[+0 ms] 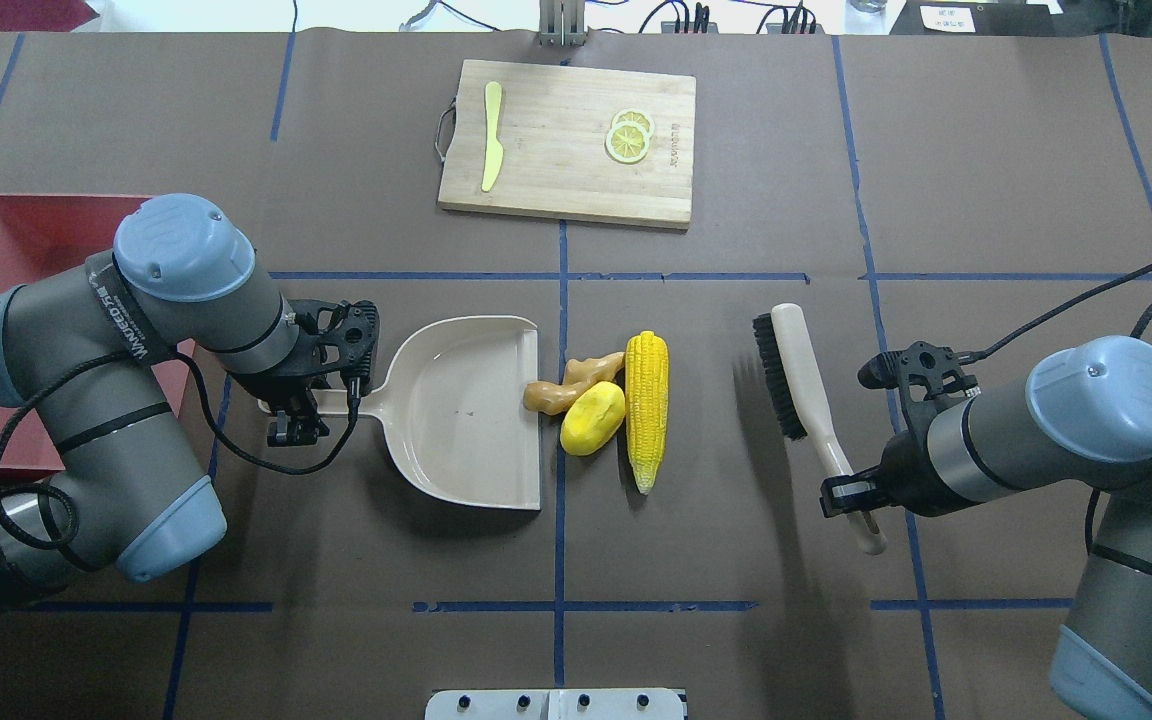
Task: Sweep and dump trash into bin
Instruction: 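Carry the white brush with the right gripper toward the produce beside the dustpan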
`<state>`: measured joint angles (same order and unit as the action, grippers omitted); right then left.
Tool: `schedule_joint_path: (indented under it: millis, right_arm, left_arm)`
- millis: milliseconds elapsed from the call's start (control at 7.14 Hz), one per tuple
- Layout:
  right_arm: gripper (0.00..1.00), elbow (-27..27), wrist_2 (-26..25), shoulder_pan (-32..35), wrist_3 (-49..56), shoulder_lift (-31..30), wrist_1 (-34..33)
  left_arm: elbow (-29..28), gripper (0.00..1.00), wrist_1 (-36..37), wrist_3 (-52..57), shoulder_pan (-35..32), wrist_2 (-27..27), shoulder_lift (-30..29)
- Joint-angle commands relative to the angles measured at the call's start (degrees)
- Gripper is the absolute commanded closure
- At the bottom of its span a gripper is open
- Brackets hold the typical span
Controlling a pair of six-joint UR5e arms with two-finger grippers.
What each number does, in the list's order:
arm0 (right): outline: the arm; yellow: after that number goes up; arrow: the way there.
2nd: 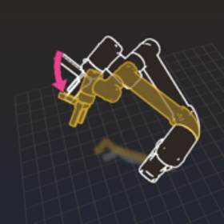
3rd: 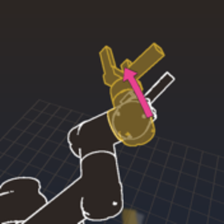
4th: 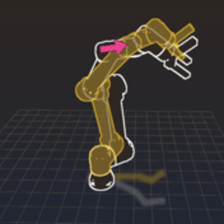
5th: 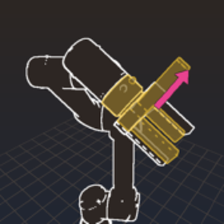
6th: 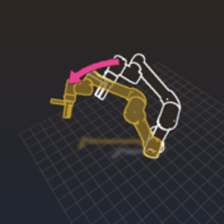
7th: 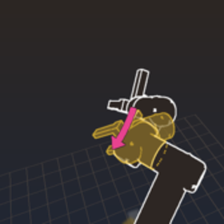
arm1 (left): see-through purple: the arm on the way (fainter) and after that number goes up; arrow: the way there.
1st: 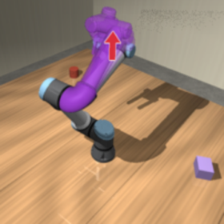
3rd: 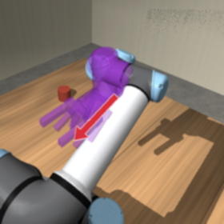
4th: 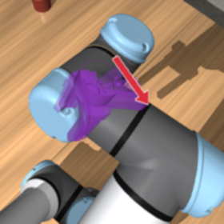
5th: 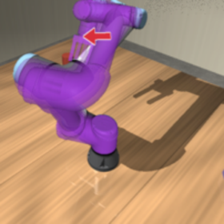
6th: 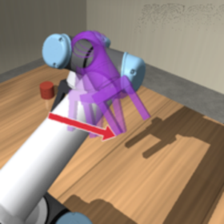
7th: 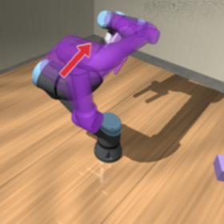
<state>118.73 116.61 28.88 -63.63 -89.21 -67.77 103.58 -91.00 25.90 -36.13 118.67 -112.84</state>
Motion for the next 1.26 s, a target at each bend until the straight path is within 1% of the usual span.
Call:
schedule_joint_path:
  millis: [0,140,280,420,700,841,981,1121]
  right_arm:
    - [0.99,0.01,0.11,-0.84,-0.44,5.15,-8.02]
    - [0.99,-0.16,-0.15,-1.28,-0.44,8.49,-12.69]
    - [0.99,-0.07,-0.33,-1.37,-0.53,9.65,-14.47]
    - [0.99,-0.16,-0.16,-1.46,-0.53,9.75,-14.58]
    - [0.99,-0.34,-0.24,-1.81,-1.57,9.84,-14.84]
    - [0.99,-1.03,0.02,-3.38,-2.97,11.58,-14.84]
    - [1.0,-1.82,0.19,-3.57,-5.34,13.08,-15.28]
    - [1.0,-1.92,0.28,-5.13,-7.01,13.27,-15.37]
  left_arm:
    - [0.3,0.87,0.03,0.03,-0.6,-0.2,-0.18]
    - [0.83,0.9,0.03,0.03,-1.3,-0.81,-0.27]
    - [1.09,0.91,0.12,0.03,-1.31,-3.07,-0.53]
    - [1.1,0.92,0.2,0.03,-1.31,-4.66,-0.54]
    - [1.1,0.92,0.73,0.03,-1.05,-5.03,-0.45]
    - [1.18,0.92,0.91,-0.06,-0.87,-5.12,-0.62]
    - [1.18,0.92,1.08,0.02,-0.87,-5.03,-0.71]
    - [1.18,0.92,1.17,0.03,-0.87,-5.03,-0.71]
